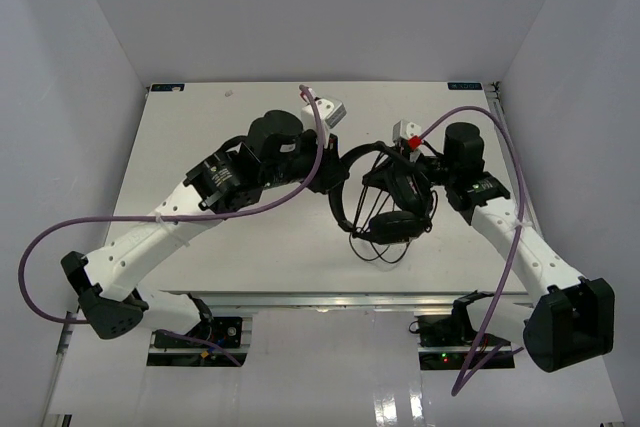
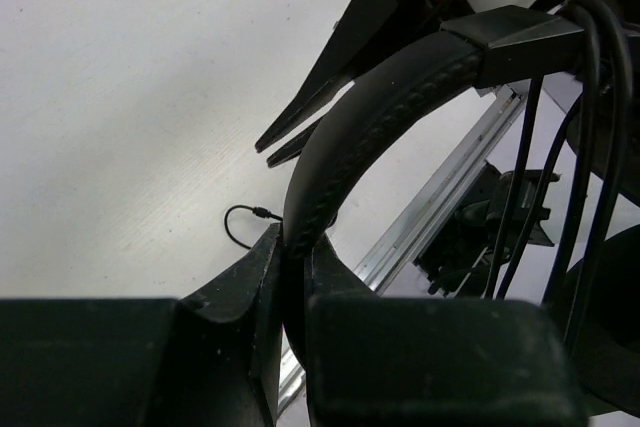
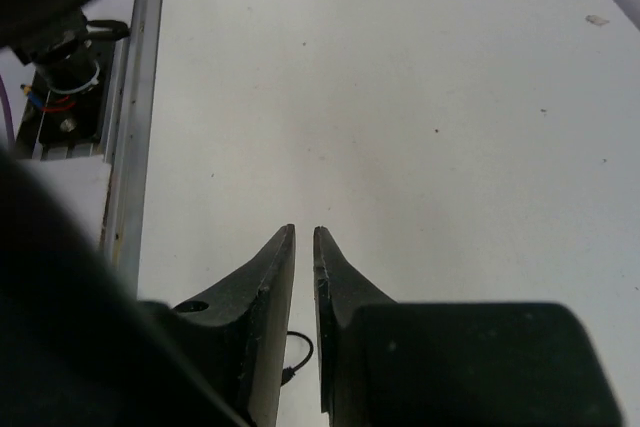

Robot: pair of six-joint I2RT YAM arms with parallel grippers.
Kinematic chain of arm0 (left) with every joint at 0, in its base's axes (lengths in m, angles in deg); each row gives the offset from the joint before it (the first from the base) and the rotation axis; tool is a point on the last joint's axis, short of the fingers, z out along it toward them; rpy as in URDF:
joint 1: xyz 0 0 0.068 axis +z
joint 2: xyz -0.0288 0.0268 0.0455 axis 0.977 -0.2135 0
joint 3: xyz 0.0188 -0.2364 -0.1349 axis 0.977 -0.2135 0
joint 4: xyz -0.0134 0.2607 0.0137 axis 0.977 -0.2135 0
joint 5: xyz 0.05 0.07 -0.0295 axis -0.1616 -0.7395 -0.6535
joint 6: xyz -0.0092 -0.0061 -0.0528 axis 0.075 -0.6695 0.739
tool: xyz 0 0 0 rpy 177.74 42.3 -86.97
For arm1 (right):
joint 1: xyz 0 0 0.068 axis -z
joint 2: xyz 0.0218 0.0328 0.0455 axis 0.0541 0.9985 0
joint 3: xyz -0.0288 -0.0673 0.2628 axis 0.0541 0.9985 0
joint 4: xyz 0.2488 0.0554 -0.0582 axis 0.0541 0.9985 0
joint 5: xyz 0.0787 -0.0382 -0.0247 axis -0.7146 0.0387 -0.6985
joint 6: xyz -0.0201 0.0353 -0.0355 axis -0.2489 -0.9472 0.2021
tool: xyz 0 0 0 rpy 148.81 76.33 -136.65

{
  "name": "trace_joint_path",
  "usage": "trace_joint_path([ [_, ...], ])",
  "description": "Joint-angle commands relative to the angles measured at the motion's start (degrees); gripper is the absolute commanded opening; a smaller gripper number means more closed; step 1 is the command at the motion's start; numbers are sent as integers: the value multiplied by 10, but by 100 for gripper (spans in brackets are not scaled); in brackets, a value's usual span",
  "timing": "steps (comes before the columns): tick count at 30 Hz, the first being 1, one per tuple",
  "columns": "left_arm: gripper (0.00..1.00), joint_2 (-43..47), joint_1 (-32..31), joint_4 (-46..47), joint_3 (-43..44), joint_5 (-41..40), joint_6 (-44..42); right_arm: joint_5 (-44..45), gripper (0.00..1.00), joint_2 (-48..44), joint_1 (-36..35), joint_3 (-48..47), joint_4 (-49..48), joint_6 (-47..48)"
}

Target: Wrap the headphones

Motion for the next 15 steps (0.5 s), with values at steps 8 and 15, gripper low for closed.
trace_joint_path([
  [8, 0, -14, -3, -15, 138, -106, 71, -81, 21, -10, 1, 162, -321, -215],
  [15, 0, -26, -2, -2, 190, -226, 133, -103, 20, -27, -12, 214, -347, -214],
])
